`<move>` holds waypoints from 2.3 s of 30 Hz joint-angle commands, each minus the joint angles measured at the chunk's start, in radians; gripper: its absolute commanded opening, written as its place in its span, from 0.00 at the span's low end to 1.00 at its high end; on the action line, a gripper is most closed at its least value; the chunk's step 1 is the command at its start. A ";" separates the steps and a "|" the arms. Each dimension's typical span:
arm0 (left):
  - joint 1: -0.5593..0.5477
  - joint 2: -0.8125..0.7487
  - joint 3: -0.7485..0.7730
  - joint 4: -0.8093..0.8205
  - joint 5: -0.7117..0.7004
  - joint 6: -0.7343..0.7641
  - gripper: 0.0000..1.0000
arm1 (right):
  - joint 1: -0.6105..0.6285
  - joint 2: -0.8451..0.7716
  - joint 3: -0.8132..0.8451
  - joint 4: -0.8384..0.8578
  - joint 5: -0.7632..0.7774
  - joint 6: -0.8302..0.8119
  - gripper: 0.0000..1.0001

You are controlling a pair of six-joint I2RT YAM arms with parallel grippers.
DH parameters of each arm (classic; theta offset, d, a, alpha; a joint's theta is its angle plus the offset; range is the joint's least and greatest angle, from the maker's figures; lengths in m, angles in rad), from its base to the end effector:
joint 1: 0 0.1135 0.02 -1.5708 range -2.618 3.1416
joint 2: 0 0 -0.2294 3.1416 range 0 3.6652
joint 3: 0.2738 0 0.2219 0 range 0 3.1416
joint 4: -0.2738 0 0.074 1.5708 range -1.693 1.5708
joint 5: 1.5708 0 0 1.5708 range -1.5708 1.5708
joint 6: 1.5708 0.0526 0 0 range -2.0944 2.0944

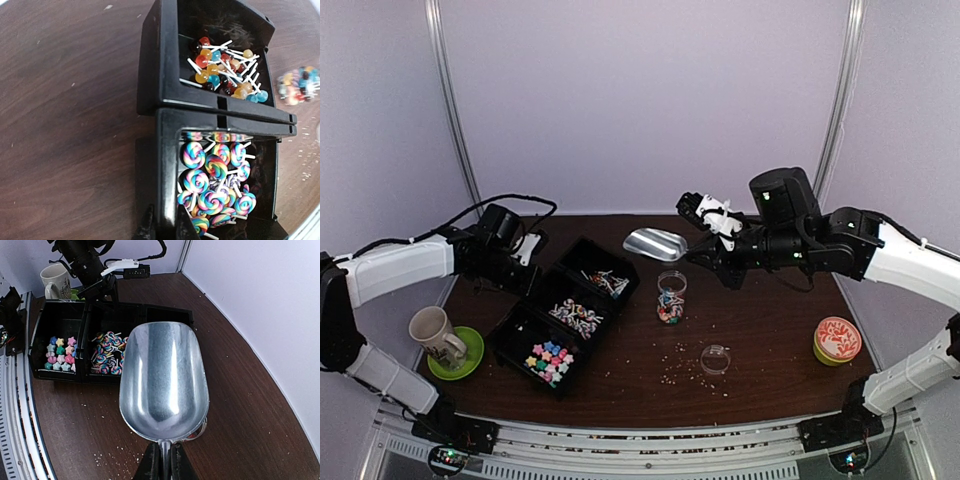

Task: Pack the candies
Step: Scoop the fake candies from the storage box.

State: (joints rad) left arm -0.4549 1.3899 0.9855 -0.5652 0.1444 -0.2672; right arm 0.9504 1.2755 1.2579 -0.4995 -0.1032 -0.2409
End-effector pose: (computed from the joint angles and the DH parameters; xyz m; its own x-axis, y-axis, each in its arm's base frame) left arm 0.2392 -0.1254 0.2063 -0.8486 0.1242 -0.5142 0.2943 0.9186 -0.2638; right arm 0.1570 0.2291 0.3268 -0.0736 -0.5112 -0.8563 -0.9051 0.3949 -0.1579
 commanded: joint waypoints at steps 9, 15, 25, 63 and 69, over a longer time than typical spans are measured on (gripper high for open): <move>0.017 0.079 0.007 0.107 -0.043 -0.058 0.00 | 0.013 0.001 0.009 -0.001 0.036 -0.017 0.00; 0.024 0.128 -0.019 0.131 -0.044 -0.072 0.00 | 0.014 0.005 0.003 0.010 0.033 -0.017 0.00; 0.025 0.175 -0.021 0.124 -0.037 -0.084 0.08 | 0.013 0.006 -0.010 0.018 0.036 -0.022 0.00; 0.056 0.264 0.091 0.073 -0.012 -0.070 0.00 | 0.021 0.060 0.064 -0.033 0.039 -0.035 0.00; 0.055 0.100 0.084 0.041 -0.054 -0.039 0.00 | 0.026 0.124 0.170 -0.167 0.088 -0.036 0.00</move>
State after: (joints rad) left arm -0.4053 1.6512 1.0416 -0.5621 0.0738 -0.3229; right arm 0.9657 1.3628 1.3430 -0.5770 -0.0689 -0.2668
